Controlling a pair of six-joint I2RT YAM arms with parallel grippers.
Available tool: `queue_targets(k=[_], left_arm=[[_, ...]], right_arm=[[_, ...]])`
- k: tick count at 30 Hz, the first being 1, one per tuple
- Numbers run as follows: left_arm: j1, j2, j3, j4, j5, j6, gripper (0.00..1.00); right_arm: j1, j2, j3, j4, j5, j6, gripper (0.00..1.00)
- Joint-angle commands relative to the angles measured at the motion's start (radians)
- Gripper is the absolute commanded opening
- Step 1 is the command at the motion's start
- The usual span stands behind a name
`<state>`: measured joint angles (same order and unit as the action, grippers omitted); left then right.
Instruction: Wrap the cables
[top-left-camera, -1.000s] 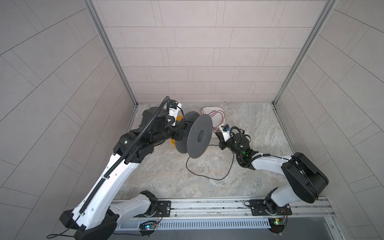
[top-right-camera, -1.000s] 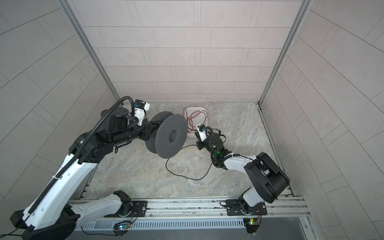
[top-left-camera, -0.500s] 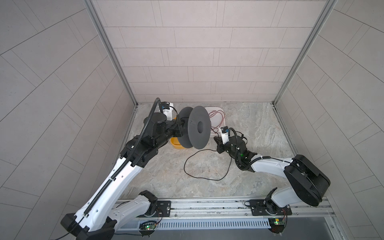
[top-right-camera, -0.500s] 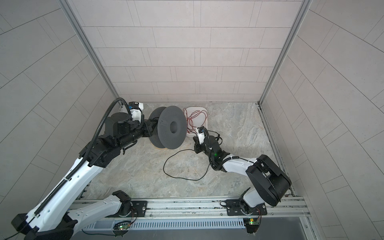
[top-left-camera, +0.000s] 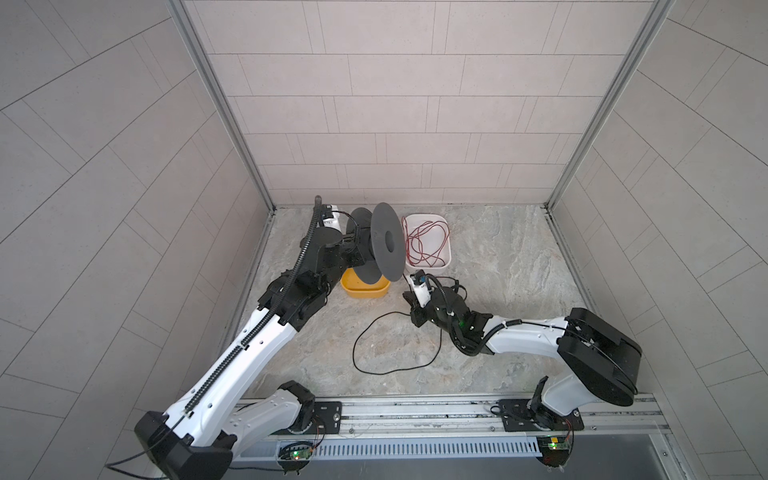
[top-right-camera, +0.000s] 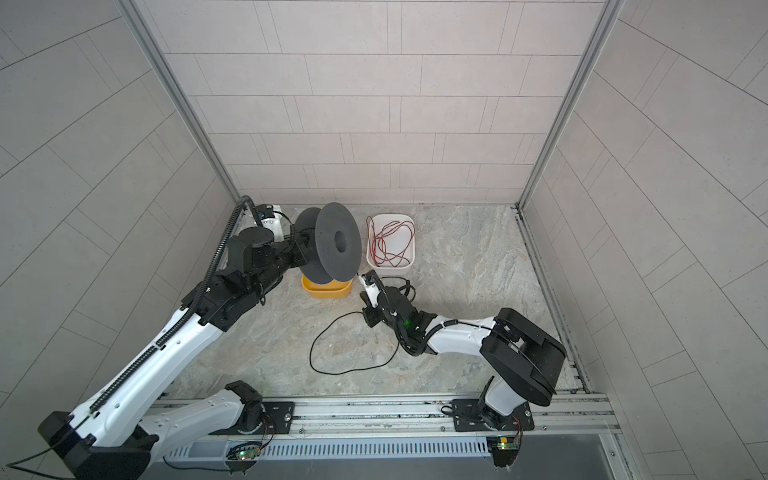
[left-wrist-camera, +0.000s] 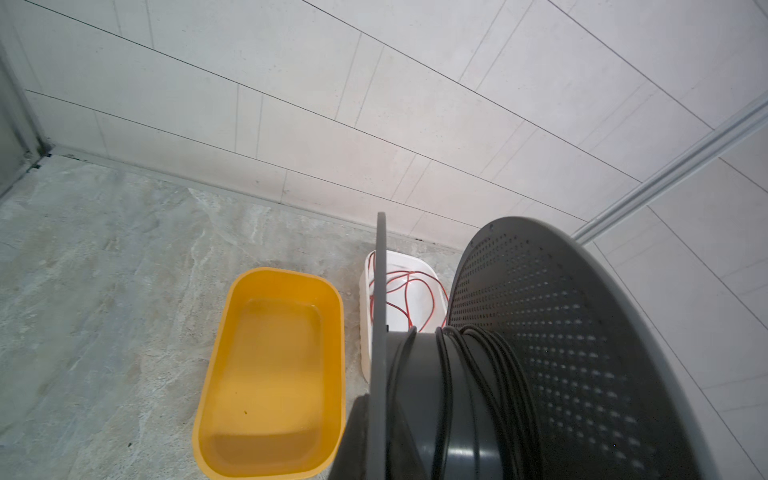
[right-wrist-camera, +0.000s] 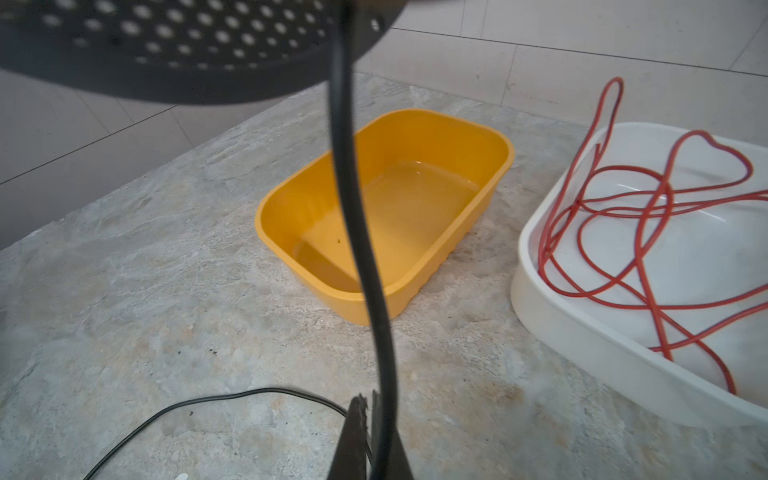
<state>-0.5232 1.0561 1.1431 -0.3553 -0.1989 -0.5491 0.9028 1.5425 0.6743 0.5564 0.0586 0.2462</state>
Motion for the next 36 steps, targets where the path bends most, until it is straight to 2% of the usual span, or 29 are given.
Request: queue_targets(k=[1,10,21,36], left_arm=[[0.006,-0.004,-0.011,0.121,-0.099,0.0,0.0],[0.003,0.012,-0.063,0.18,-0.149,0.009,0.0],[-0.028,0.065,-0.048,0.164,-0.142,0.062,0.0],[-0.164,0.175,0.055,0.04,-0.222,0.211,0.0]], right_arm=[[0.031,-0.002,0.027,-0.039,0.059,-0.04,0.0],[0.125,-0.02,0.15,-0.221,0.123,-0.157,0.0],[0.143,-0.095,0.302,-0.403,0.147,-0.263,0.0],[0.134,-0.153,0.475,-0.592,0.205,-0.41,0.0]])
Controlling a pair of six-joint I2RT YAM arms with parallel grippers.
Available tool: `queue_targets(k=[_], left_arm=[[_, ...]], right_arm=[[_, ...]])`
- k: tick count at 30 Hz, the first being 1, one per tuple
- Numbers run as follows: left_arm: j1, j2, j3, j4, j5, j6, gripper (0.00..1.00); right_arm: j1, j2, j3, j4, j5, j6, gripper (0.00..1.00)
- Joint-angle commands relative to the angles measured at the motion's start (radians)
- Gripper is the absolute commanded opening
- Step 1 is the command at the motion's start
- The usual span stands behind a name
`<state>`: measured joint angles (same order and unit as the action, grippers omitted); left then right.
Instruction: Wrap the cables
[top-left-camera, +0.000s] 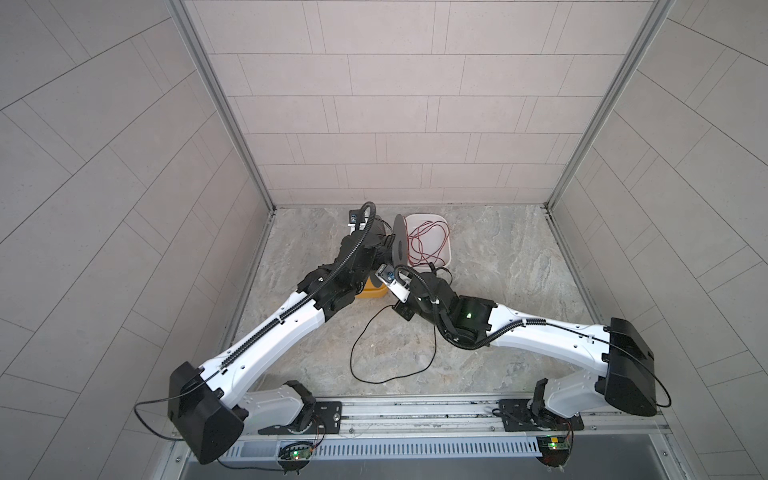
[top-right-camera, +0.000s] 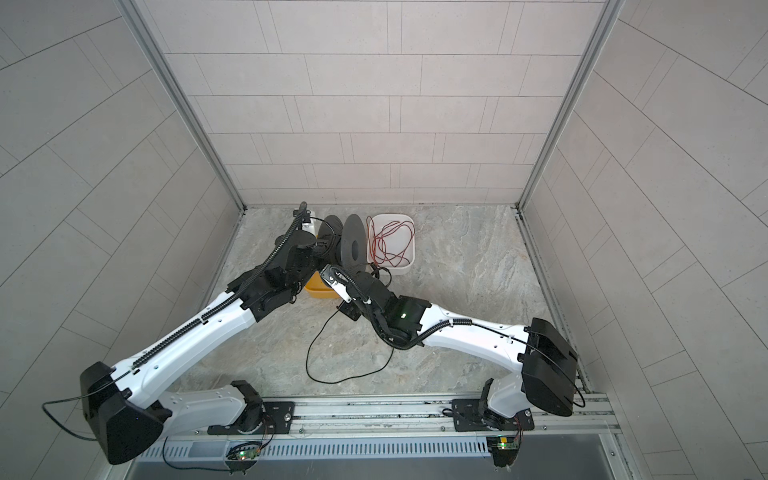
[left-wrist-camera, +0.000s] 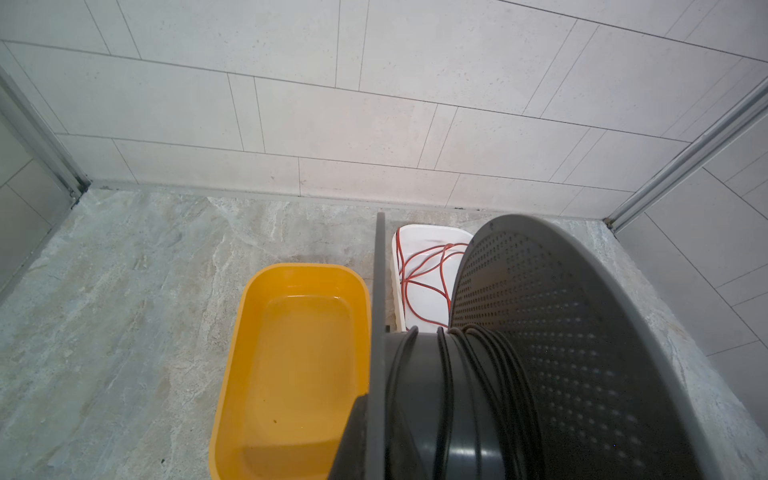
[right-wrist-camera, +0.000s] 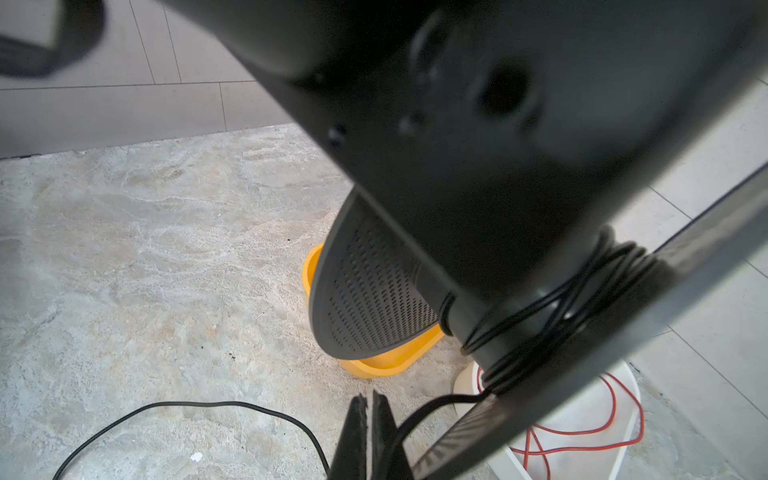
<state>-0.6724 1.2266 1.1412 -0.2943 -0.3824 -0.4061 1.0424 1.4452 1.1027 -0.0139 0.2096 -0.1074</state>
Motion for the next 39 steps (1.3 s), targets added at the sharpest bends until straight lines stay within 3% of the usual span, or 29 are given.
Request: queue_targets(k=[1,7,31,39], left_arm=[[-0.021,0.011,0.068,-0.038,-0.038,0.073,0.0],[-0.024,0.006,0.087,-0.064,-0.015,0.078,0.0],[-0.025,0.031,0.17,-0.167,0.034,0.093,0.0],[-0.024,0.015,0.189,-0.19,0.048,0.088,0.0]], right_arm=[[-0.012,-0.058,0.059,-0.038,0.053,-0.055,0.0],[-0.053,-0.073,0.057,-0.078,0.023,-0.017,0.03],[-0.133,-0.186,-0.168,0.051,-0.143,0.091,0.17],[-0.142,-0.166,-0.244,0.176,-0.106,0.104,0.2]])
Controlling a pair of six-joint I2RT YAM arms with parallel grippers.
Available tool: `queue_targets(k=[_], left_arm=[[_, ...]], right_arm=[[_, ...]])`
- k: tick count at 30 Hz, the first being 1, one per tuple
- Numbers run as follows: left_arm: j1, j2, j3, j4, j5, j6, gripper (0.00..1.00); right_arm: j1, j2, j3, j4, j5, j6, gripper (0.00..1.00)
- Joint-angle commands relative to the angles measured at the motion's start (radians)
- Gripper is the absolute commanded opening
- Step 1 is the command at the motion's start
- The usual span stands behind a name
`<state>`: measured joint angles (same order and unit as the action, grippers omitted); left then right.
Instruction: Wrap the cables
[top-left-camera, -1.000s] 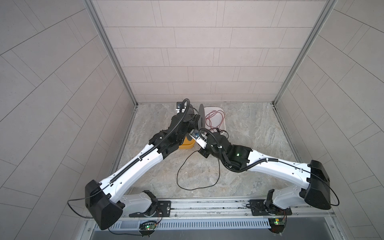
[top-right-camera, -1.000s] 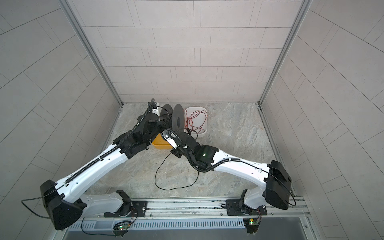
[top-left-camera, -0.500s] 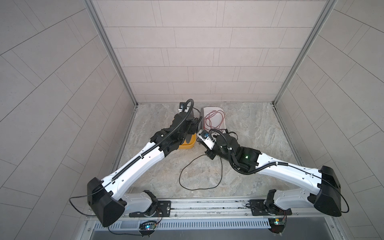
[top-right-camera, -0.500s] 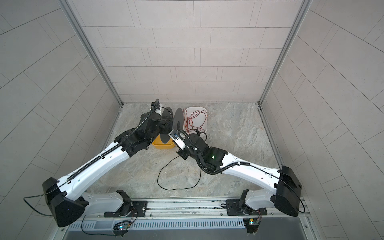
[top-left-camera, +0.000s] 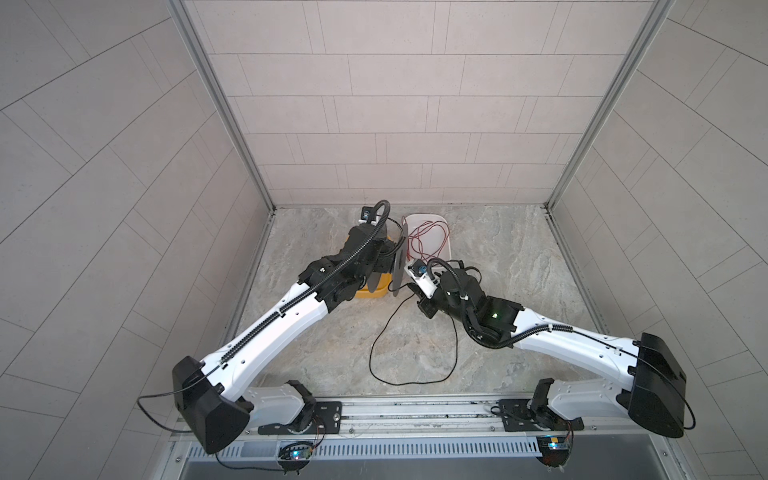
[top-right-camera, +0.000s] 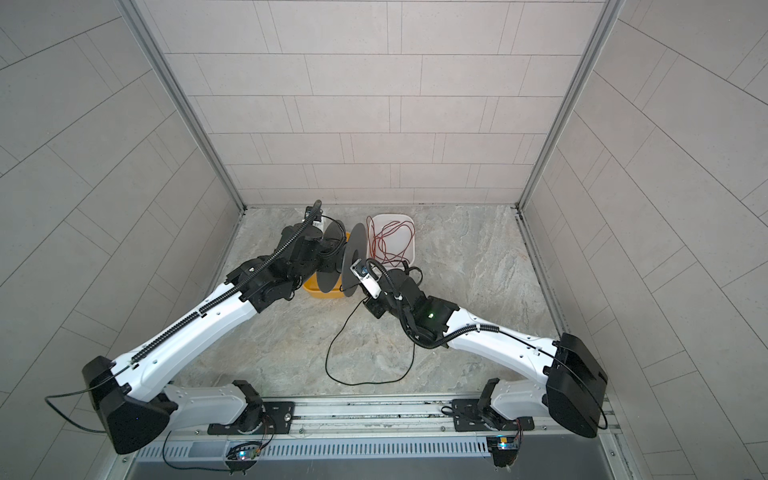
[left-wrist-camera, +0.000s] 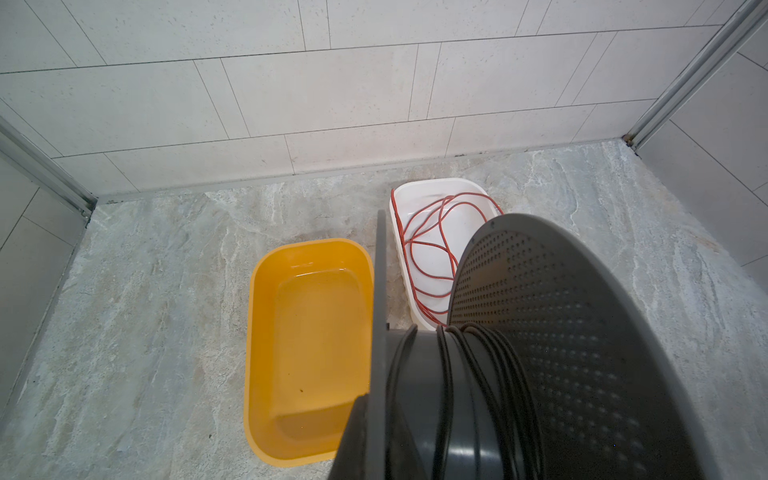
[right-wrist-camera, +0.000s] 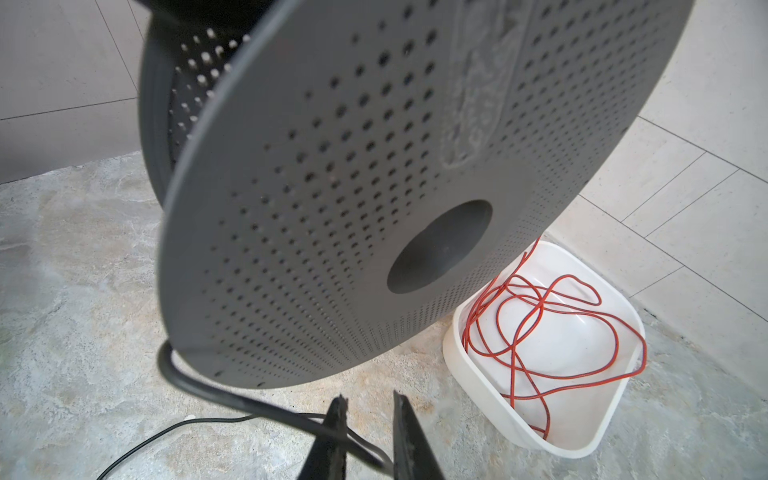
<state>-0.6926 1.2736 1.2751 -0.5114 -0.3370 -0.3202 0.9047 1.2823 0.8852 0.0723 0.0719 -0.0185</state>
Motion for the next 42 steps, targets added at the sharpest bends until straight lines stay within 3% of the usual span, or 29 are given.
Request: queue_targets(k=[1,8,15,23,42], left_arm=[[-0.004,-0.034,0.056,0.027,0.01,-0.001,0.0],[-0.004,-0.038,0.057,0.011,0.05,-0.032,0.0],[-0.005,-0.034,0.05,-0.001,0.04,-0.029,0.0],[-0.012,-0.035,0.036,-0.01,0.006,-0.005,0.0],[-0.09,-0.046,0.008,-0.006,-0.051,0.035,0.0]], right_arm=[[-0.005,-0.003,-0.047,0.125,0.053,0.022,0.2],[-0.005,0.003,-0.099,0.274,0.099,0.027,0.23],[-0.003,-0.025,-0.112,0.344,0.08,0.026,0.17],[-0.005,-0.073,-0.024,0.209,0.099,-0.004,0.1],[-0.006,-0.035,0.173,0.065,0.148,-0.018,0.16]])
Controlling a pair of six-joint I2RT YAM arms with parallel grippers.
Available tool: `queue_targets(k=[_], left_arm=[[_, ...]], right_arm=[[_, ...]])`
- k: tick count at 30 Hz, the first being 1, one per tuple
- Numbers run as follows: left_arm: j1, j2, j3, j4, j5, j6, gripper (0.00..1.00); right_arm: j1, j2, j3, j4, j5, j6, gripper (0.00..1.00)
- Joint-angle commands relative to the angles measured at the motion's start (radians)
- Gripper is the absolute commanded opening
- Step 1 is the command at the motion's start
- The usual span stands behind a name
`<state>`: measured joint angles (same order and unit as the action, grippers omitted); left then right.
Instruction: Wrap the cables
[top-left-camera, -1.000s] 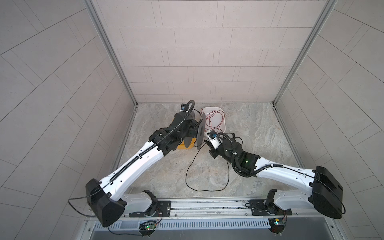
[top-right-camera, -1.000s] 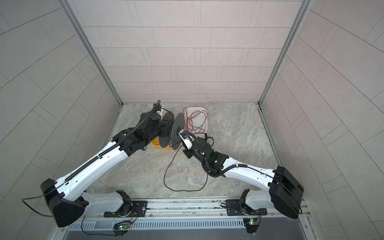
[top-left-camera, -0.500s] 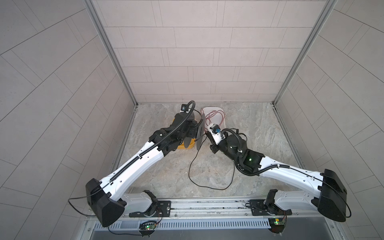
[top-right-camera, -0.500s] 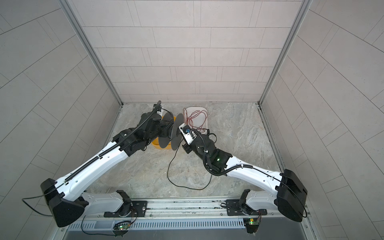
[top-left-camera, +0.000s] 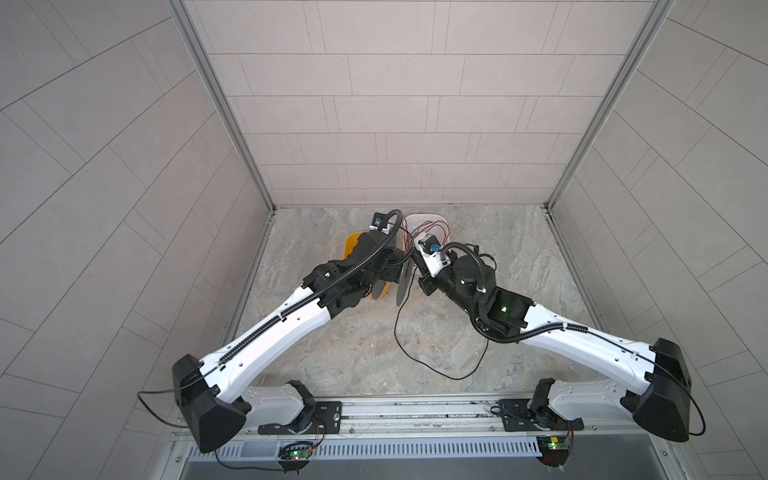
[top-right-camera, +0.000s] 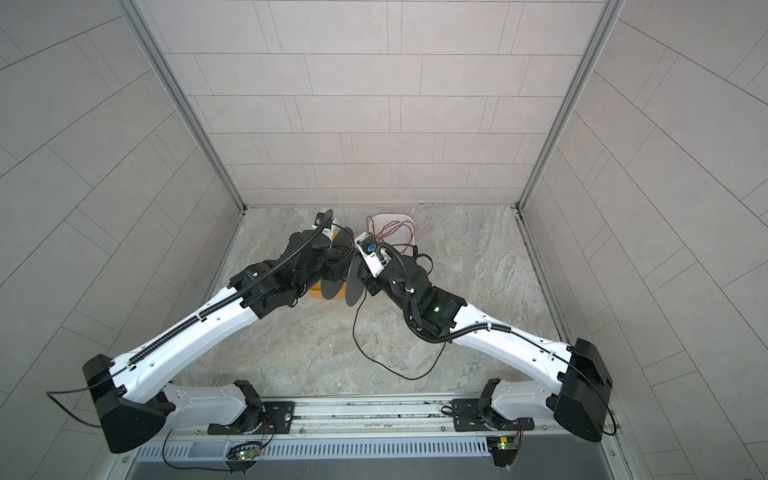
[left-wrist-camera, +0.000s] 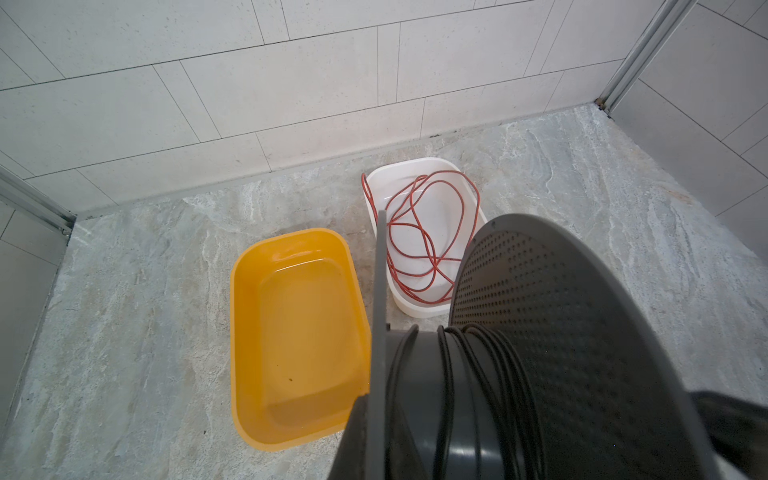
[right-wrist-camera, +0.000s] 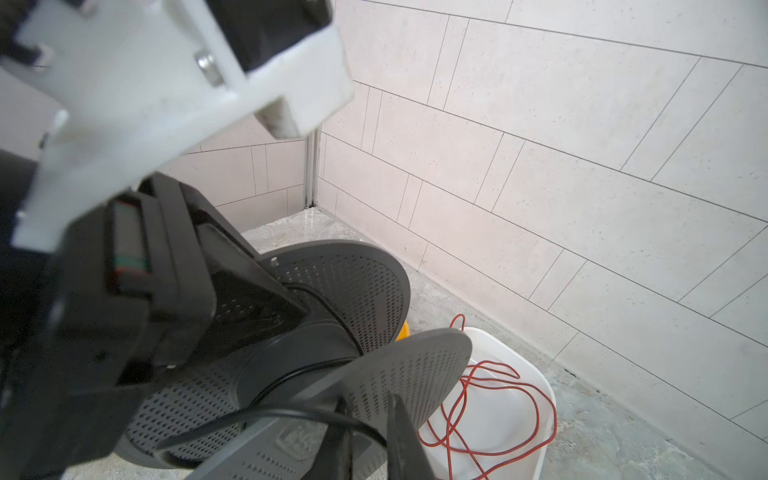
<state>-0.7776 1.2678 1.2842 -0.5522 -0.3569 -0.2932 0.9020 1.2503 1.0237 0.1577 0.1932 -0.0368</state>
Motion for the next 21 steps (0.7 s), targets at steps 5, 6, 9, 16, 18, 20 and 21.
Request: queue_targets(k=[5,6,9,16,18,20,21], left_arm=[[-0.012,-0.05,0.0,0.035,-0.031,0.013,0.0],[-0.014,-0.051,0.001,0.036,-0.027,0.015,0.0],[-0.019,-0.057,-0.003,0.035,-0.02,0.026,0.0],[-0.026,-0.056,-0.014,0.035,-0.009,0.058,0.0],[-0.027,-0.057,-0.016,0.035,-0.006,0.06,0.0],[-0.028,-0.057,-0.016,0.036,0.0,0.066,0.0],[-0.028,-0.057,-0.016,0.038,0.005,0.069,0.0]], right_arm=[[-0.006,0.013,0.066,-0.045,0.077,-0.005,0.16],[-0.009,0.019,0.073,-0.051,0.081,-0.006,0.16],[-0.024,0.035,0.092,-0.065,0.091,-0.003,0.17],[-0.068,0.046,0.137,-0.094,0.083,0.002,0.18],[-0.081,0.05,0.157,-0.116,0.081,0.001,0.19],[-0.103,0.055,0.183,-0.153,0.072,0.01,0.22],[-0.113,0.058,0.193,-0.163,0.066,0.012,0.23]])
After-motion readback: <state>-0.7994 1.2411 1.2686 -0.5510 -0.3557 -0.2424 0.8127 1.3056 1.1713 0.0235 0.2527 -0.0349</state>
